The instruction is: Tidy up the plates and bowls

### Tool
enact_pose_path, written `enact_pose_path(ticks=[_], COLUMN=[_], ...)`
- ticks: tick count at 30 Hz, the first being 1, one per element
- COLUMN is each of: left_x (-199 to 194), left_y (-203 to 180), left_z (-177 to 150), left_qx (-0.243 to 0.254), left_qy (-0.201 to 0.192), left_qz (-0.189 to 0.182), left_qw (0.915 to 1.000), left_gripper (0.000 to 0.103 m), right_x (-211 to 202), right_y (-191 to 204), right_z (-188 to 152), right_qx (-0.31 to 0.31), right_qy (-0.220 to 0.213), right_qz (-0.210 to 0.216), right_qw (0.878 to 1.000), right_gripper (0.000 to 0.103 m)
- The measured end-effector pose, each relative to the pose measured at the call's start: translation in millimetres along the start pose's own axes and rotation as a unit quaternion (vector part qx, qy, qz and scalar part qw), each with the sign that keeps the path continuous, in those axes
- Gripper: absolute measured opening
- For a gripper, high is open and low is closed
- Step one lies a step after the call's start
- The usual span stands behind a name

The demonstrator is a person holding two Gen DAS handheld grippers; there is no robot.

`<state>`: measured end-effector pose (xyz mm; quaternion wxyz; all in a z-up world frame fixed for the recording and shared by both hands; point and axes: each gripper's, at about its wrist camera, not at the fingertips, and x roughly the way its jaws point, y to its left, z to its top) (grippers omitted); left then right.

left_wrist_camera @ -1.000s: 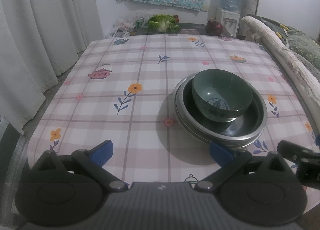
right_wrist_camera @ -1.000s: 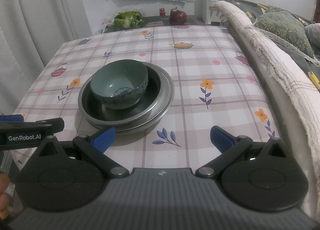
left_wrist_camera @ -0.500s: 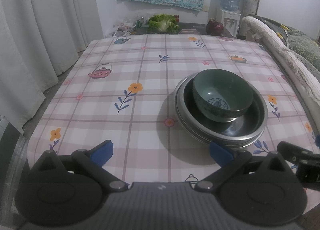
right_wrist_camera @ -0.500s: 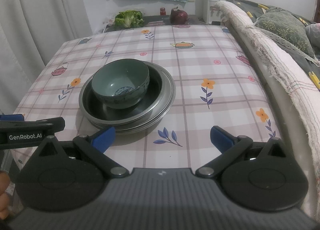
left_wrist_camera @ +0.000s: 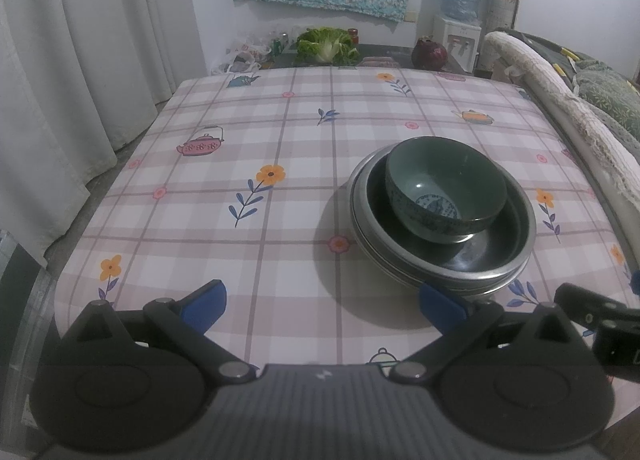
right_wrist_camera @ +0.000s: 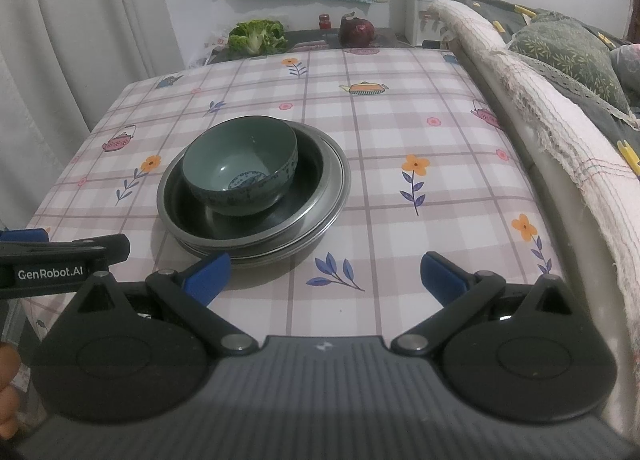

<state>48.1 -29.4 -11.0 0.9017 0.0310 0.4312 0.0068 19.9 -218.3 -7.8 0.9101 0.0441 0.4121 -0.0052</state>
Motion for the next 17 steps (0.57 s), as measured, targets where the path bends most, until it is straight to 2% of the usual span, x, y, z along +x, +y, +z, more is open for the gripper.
enact_pose_path(ticks=[17], left_x=[1.0], left_y=[0.9], left_z=[0.3], left_qx=[0.000], left_qy=[0.000], left_qz=[-0.001], left_qw=[1.0000], left_gripper=[0.103], right_x=[0.7], right_y=[-0.8], right_z=[-0.8], right_qx=[0.000], right_qy=[0.001], right_qz=[0.001], right_qw=[1.000], right_gripper=[0.102])
